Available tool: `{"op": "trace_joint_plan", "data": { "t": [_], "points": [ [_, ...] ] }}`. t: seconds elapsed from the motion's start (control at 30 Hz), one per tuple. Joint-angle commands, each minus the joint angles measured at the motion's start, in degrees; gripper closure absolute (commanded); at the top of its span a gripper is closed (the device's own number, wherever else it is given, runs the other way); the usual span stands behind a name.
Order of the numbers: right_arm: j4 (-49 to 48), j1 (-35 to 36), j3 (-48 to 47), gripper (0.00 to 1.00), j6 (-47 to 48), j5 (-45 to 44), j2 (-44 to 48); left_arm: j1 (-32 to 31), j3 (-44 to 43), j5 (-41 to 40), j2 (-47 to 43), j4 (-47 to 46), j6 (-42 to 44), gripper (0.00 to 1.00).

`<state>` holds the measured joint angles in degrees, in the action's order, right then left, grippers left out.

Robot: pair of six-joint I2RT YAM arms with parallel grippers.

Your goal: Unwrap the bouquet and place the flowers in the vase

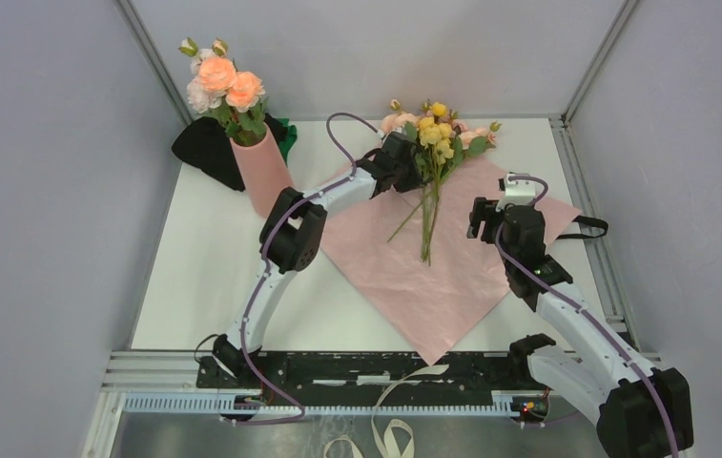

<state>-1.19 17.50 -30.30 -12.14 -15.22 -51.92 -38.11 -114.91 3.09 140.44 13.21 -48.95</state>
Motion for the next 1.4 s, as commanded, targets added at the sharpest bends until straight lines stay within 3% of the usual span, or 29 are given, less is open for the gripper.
{"op": "trace_joint_plan", "data": {
  "t": [0.0, 0.43, 0.6, 1.0, 1.23, 1.37],
  "points": [
    [-1.4, -0.1, 0.5, 0.22, -0.1, 0.8, -0.4, -0.2, 1.4, -1.3, -5.2, -3.0, 3.2, 0.98],
    [-3.9, -0.2, 1.2, 0.22, -1.6, 3.7, -2.6, -2.0, 6.1, -12.6, -25.4, -2.2, 19.1, 0.98],
    [-4.8, -0.2, 1.0, 0.22, -1.9, 4.8, -3.9, -3.2, 11.1, -21.6, -35.9, -5.8, 27.9, 0.98],
    [-8.3, -0.1, 0.5, 0.23, -3.4, 9.0, -8.5, -3.2, 29.8, -41.0, -59.0, -26.2, 54.6, 0.98],
    [-9.6, -0.1, -0.7, 0.23, -4.0, 12.3, -11.5, -2.3, 34.9, -46.7, -63.2, -39.7, 68.0, 0.98],
    [-9.5, -0.1, -0.5, 0.23, -3.7, 12.3, -12.0, 2.4, 36.0, -46.8, -63.5, -43.3, 69.5, 0.98]
  ]
}}
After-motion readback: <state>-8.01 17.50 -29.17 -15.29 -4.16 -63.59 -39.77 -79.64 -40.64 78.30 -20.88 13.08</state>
